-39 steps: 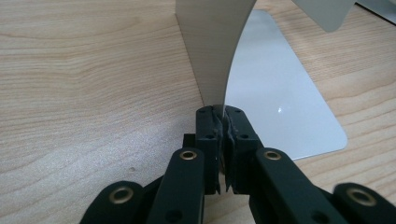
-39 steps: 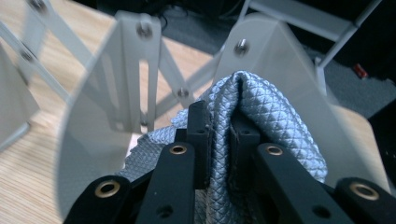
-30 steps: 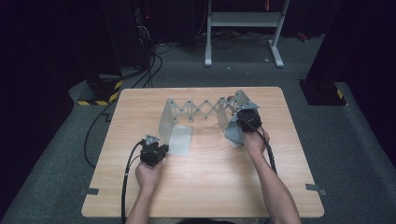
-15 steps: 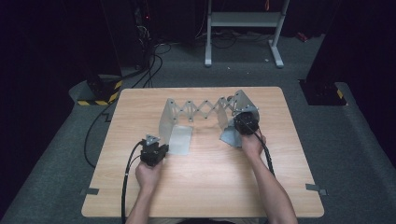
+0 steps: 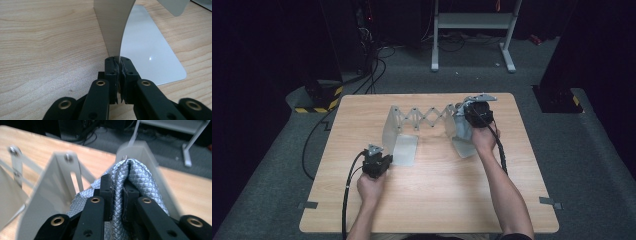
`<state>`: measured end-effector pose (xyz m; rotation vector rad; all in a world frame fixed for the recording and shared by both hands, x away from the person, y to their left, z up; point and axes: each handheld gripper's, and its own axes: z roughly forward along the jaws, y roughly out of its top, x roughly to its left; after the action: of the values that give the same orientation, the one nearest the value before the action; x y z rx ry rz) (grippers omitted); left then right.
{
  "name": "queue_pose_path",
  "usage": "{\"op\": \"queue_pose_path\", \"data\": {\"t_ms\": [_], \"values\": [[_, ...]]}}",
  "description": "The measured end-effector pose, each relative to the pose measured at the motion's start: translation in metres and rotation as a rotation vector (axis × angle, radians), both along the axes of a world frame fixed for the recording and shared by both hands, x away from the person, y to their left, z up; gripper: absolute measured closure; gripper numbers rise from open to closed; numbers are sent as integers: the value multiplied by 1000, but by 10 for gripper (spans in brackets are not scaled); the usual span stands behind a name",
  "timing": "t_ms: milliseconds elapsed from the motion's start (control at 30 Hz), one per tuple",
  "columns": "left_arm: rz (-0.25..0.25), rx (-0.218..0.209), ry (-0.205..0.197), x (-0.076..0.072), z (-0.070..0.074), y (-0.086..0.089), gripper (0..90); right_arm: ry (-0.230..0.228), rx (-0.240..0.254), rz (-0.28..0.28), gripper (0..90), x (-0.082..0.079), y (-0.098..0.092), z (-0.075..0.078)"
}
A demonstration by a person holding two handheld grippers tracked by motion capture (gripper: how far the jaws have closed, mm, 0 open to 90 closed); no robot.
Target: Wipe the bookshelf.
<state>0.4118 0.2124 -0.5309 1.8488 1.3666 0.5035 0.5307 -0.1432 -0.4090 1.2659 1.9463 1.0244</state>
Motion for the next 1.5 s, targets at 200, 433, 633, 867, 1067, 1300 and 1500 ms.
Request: {"op": "queue_pose_path", "data": {"t_ms": [200,433,633,867,1067,1300,1500], "values": [[-2,0,0,0,0,0,850,-5,-16,6,825,5,4,5],[-7,2,-1,0,0,-1,848,63,-68,3,825,19,15,-29],[-7,2,-1,0,0,-1,848,181,-55,-10,825,26,16,-70],[-12,11,-2,-1,0,-1,844,262,36,9,823,30,8,-105],[-13,7,-3,0,0,-1,845,235,57,32,825,27,8,-90],[-13,9,-2,0,0,-1,844,156,67,74,824,21,8,-54],[-16,9,-3,0,0,-1,843,79,73,112,825,14,11,-23]]}}
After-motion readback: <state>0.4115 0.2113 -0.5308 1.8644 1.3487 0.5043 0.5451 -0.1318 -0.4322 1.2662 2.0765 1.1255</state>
